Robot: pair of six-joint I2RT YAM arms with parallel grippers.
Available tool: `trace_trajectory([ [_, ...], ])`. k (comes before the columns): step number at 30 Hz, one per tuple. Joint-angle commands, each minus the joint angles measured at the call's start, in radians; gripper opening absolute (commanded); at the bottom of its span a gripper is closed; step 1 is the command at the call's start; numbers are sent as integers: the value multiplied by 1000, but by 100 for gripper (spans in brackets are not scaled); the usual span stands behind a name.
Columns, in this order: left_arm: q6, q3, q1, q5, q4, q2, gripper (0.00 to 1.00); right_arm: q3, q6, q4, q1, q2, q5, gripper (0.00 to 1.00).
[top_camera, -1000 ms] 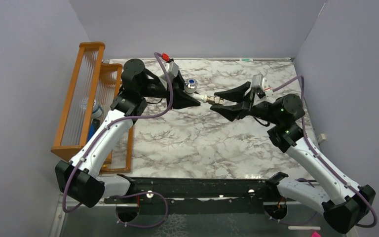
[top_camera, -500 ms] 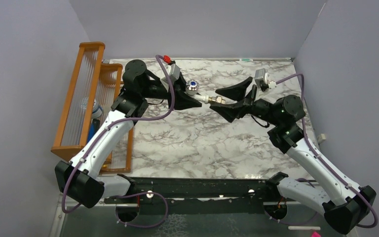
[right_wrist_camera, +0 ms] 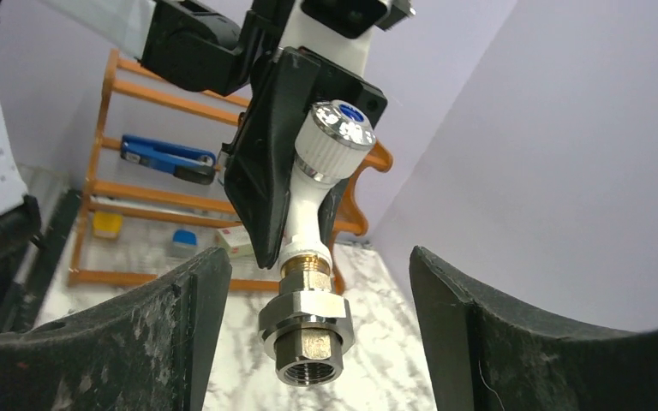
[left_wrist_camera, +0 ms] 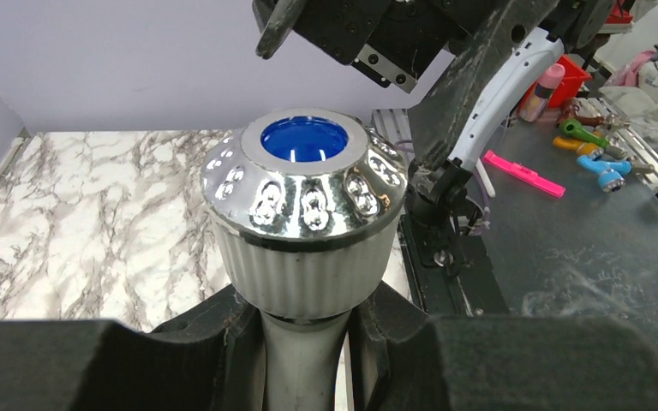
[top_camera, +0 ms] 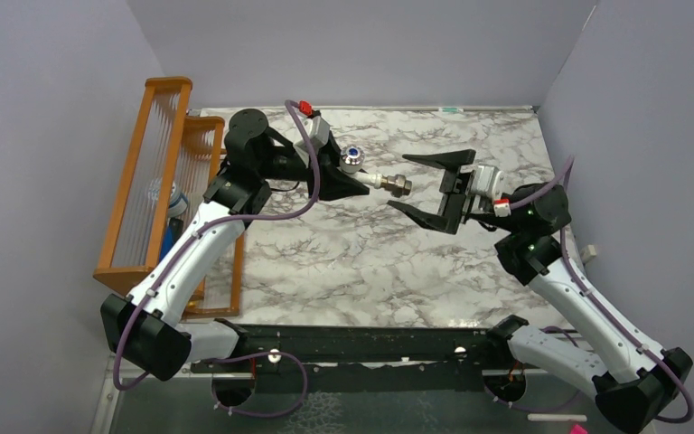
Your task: Install the water faucets
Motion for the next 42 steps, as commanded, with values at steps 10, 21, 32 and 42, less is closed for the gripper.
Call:
trace_trajectory([
  [10, -3, 39, -1, -2, 61, -8, 0, -46, -515, -78, 10, -28, -141, 82],
  [21, -23, 36, -1, 8, 78, -1, 0, -120, -519, 52, 19, 0, -65, 73],
  [32, -37, 37, -1, 18, 96, 5, 0, -126, -503, 97, 23, 24, -31, 57],
  [42, -44, 37, -1, 26, 103, -2, 0, -91, -384, 49, 23, 38, 42, 23],
])
